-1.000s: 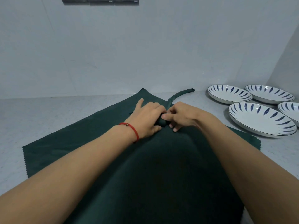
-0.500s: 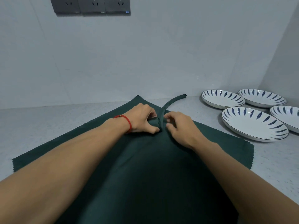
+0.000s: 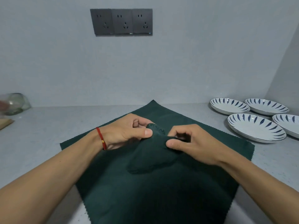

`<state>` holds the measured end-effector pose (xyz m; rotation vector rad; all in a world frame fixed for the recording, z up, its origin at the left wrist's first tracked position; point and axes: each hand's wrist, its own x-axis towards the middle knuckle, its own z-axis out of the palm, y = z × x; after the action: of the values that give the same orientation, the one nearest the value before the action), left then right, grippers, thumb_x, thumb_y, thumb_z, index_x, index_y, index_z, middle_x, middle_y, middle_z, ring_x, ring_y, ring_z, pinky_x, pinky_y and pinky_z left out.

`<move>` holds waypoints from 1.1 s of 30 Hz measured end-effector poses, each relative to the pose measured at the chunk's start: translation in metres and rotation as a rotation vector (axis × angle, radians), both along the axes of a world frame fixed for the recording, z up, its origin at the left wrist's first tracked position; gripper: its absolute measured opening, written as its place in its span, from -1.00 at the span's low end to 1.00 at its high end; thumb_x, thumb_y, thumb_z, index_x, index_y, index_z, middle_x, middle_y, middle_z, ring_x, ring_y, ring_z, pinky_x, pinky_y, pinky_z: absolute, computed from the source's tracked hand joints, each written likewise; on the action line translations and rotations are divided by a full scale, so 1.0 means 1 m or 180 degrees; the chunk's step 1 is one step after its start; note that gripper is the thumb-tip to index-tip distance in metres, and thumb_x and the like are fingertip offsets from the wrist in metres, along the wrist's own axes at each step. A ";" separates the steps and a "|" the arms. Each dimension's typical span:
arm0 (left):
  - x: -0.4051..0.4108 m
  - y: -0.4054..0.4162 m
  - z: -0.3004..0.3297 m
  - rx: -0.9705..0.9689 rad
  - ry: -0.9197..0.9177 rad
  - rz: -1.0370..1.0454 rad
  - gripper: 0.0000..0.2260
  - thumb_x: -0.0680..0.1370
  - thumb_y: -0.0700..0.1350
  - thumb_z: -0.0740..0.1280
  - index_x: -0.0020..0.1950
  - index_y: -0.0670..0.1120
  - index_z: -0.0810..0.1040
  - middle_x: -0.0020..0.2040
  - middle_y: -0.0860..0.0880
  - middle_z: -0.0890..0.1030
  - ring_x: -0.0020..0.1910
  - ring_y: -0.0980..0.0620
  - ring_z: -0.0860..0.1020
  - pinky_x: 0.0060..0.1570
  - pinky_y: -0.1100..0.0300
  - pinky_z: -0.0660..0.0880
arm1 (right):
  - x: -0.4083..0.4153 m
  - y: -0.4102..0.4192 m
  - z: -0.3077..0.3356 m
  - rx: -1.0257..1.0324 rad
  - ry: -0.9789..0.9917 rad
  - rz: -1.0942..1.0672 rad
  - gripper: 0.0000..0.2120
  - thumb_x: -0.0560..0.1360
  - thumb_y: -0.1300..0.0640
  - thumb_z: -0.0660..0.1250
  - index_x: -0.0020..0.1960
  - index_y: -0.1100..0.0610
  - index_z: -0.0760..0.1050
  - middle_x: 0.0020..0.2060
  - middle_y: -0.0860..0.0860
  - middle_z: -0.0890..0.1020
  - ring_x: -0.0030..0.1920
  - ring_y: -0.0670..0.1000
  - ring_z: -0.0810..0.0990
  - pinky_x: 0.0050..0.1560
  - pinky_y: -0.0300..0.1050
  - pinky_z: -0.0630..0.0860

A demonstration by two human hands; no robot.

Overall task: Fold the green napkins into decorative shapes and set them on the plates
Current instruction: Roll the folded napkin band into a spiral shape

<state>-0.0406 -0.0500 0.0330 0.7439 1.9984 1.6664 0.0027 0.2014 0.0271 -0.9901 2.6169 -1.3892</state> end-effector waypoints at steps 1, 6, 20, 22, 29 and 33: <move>0.007 -0.004 0.005 0.0055 -0.0070 -0.0164 -0.44 0.38 0.03 0.58 0.23 -0.29 0.59 0.16 -0.49 0.54 0.14 -0.32 0.49 0.27 -0.31 0.31 | 0.008 -0.002 0.011 -0.0078 -0.0118 0.0097 -0.84 0.54 0.06 0.45 -0.18 0.10 0.59 -0.30 -0.08 0.61 -0.27 -0.15 0.51 -0.20 -0.25 0.44; 0.033 -0.008 0.027 0.0432 -0.0663 -0.1154 -0.42 0.36 0.05 0.60 0.21 -0.30 0.58 0.05 -0.16 0.69 0.02 -0.06 0.67 0.08 0.11 0.57 | 0.035 -0.017 0.047 -0.0257 -0.0285 0.0454 -0.83 0.38 0.00 0.58 -0.23 0.04 0.62 -0.33 -0.03 0.62 -0.29 -0.07 0.50 -0.22 -0.14 0.42; 0.061 -0.010 0.039 0.0854 -0.0819 -0.1612 -0.54 0.44 0.00 0.54 0.16 -0.32 0.60 0.12 -0.21 0.65 0.10 -0.12 0.64 0.18 -0.01 0.55 | 0.090 -0.028 0.085 0.0107 0.0521 0.0446 -0.60 0.41 -0.04 0.51 0.23 -0.08 0.59 -0.35 -0.31 0.50 -0.29 -0.20 0.49 -0.18 -0.41 0.35; 0.060 -0.013 0.040 0.0686 -0.0588 -0.1360 -0.53 0.47 0.03 0.48 0.23 -0.29 0.58 0.18 -0.20 0.63 0.17 -0.13 0.61 0.26 -0.03 0.49 | 0.087 -0.026 0.080 0.0128 0.0648 0.0273 -0.64 0.41 -0.12 0.52 0.19 -0.11 0.61 -0.32 -0.19 0.46 -0.28 -0.13 0.44 -0.18 -0.27 0.38; 0.092 -0.007 0.058 0.0128 0.1232 0.0641 -0.76 0.61 -0.17 0.29 0.22 -0.22 0.61 0.13 -0.13 0.69 0.11 -0.01 0.63 0.11 0.17 0.53 | 0.078 -0.025 0.076 0.0581 0.1552 -0.0817 -0.51 0.27 -0.38 0.51 0.03 -0.10 0.56 -0.28 -0.15 0.46 -0.22 -0.10 0.52 -0.19 -0.24 0.44; 0.122 0.019 0.060 0.0057 0.1270 0.1272 -0.81 0.62 -0.01 0.32 0.13 -0.03 0.67 -0.18 -0.03 0.67 -0.32 0.01 0.57 -0.16 0.10 0.62 | 0.077 -0.041 0.070 0.1118 0.2218 -0.1422 -0.36 0.22 -0.57 0.26 0.02 -0.08 0.46 -0.20 -0.17 0.46 -0.26 -0.06 0.52 -0.26 -0.06 0.46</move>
<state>0.0811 -0.0308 0.0927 0.7684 2.5492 1.8681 0.0793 0.1600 0.0968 -1.0089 3.5967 -0.6121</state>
